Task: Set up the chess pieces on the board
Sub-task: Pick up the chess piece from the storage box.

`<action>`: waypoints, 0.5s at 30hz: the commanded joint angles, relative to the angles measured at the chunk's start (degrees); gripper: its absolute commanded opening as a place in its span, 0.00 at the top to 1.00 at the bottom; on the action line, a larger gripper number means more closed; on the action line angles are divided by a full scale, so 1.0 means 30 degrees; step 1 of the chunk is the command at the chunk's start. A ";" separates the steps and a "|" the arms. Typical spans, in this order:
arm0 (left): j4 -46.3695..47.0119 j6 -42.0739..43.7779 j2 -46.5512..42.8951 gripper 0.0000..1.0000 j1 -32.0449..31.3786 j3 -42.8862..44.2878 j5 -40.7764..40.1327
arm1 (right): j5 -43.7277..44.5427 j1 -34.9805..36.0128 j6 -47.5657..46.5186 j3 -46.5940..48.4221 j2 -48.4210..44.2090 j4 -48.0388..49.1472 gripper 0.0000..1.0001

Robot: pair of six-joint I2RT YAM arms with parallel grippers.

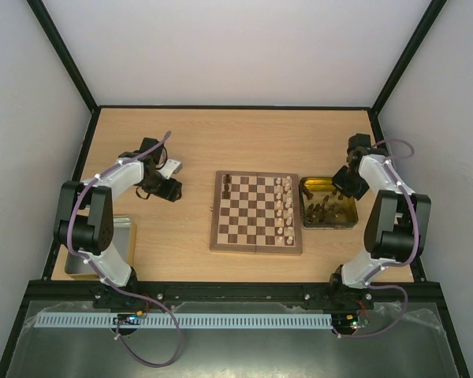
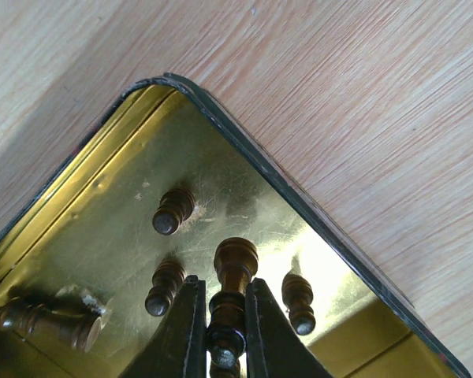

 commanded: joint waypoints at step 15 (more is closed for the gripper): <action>-0.0422 0.0070 -0.0781 0.28 0.0098 0.0158 0.0293 | 0.2308 0.6197 0.1523 0.3594 -0.2495 -0.3289 0.97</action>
